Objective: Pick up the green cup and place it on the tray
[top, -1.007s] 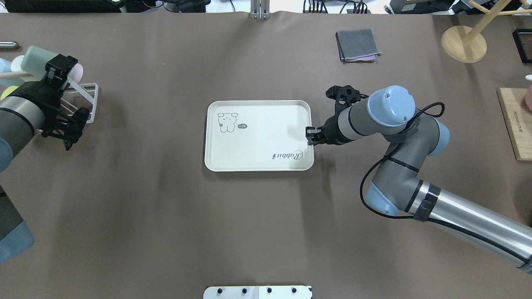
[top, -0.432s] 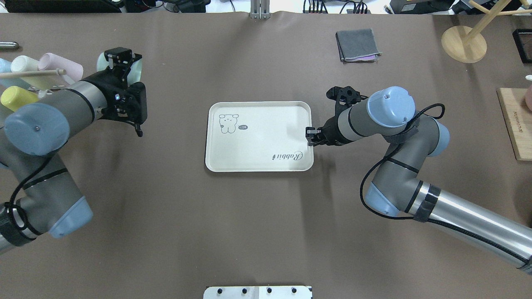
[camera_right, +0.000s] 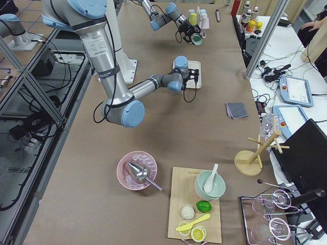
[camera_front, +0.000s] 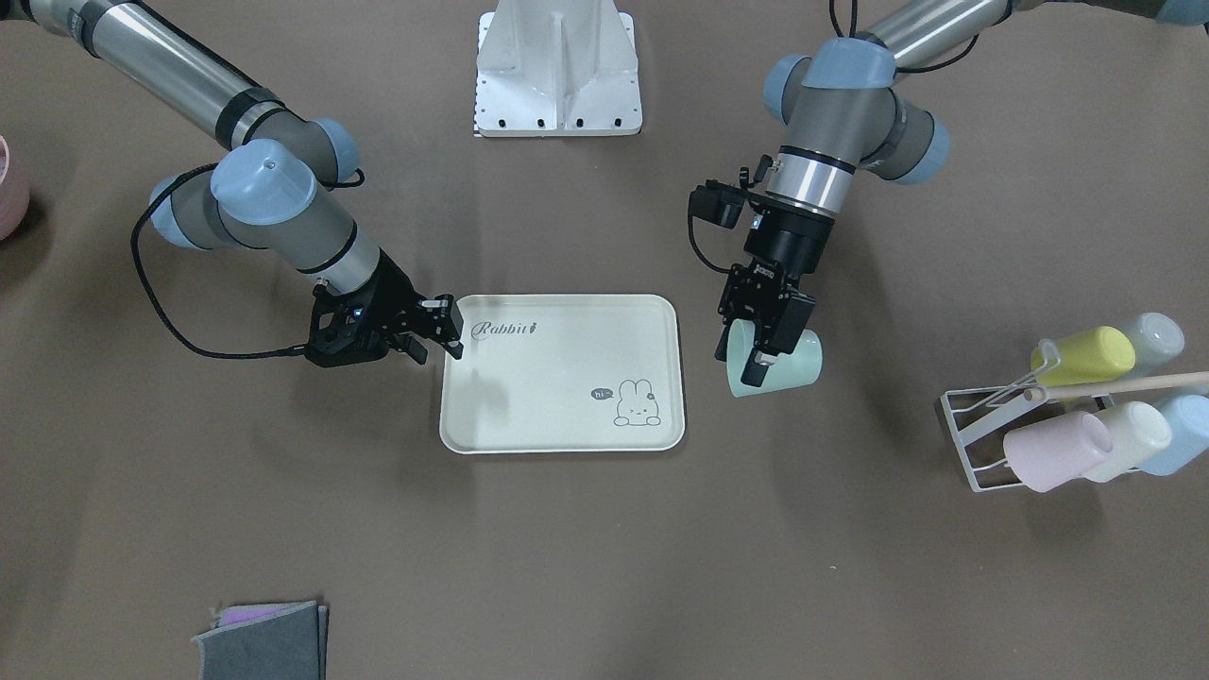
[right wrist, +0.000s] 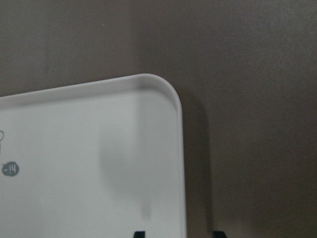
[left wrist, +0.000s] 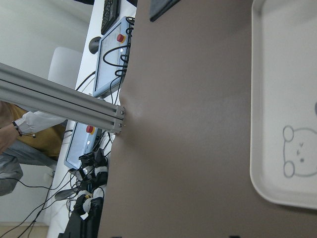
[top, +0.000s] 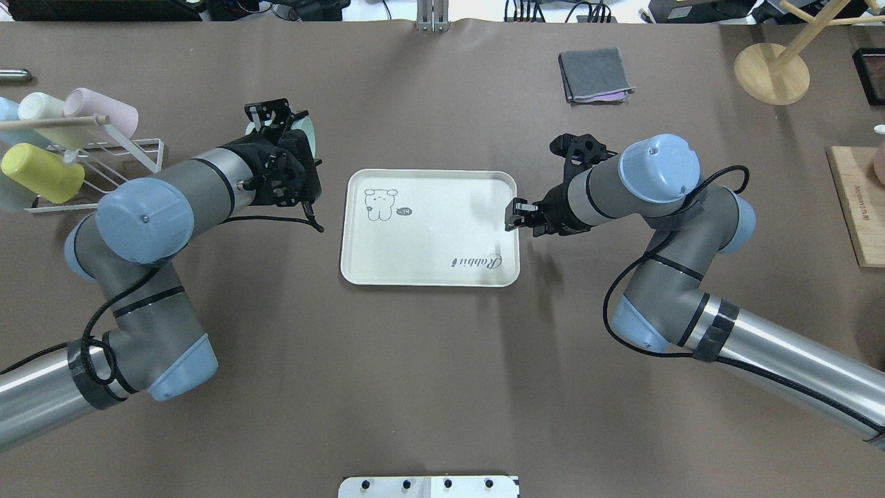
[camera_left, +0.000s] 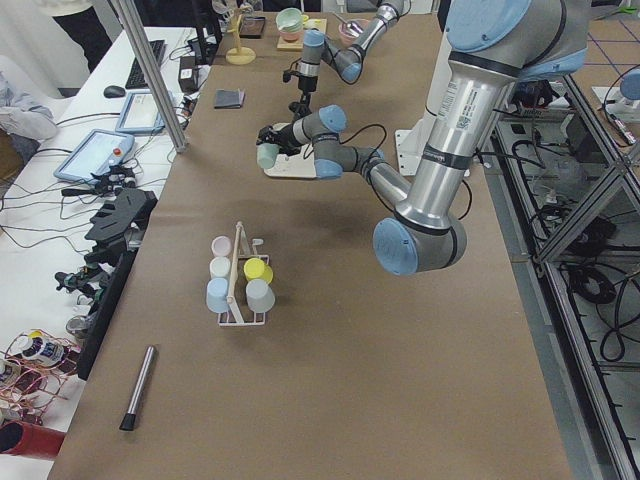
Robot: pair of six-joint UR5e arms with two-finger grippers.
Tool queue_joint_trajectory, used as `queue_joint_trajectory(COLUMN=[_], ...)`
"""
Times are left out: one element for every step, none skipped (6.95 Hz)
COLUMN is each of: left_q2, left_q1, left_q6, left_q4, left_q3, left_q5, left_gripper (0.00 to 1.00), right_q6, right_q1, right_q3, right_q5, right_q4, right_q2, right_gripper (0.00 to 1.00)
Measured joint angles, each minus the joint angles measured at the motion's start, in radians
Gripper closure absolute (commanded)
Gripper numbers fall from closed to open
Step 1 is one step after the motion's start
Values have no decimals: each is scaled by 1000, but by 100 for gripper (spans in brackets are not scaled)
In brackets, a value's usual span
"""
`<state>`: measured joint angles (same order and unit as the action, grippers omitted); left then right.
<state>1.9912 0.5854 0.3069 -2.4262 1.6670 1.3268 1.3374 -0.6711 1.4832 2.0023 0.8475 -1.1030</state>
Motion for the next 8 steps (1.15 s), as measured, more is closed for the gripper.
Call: queue_joint_trajectory(left_q2=[14,38,76,117,151,182,206,222], left_q1=[-32,-66,-89,-101,-107,-110,-114,-128], left_q6=[-111,-220,-299,-373,-456,-539,-619,-699], left_q4=[-47,-123,-186,-219,-234,-251,-279,-321], left_q3=[-36,-106,-177,-218,-233,-240,-248,-264], left_q5=[-2,-6,-10,-11,-12,-12,-13,-20], left_gripper=[25,26,28,29,29,29,29,29], right_q6=[-7,-31,-103,-226,-376,-525,-659,-795], right_q1=[-39,-97,-176,-257,-323,-372,-410,-446], right_q3=[5,8,11,19,49,101,142,161], right_q5=[18,48,88,122,137,137,137,138], right_q4=[5,9,17,52,139,260,357,408], right_q2=[-7,-21,-48,-73,-90,-110,-136,-180], right_gripper=[0,0,0,0,0,0,0,0])
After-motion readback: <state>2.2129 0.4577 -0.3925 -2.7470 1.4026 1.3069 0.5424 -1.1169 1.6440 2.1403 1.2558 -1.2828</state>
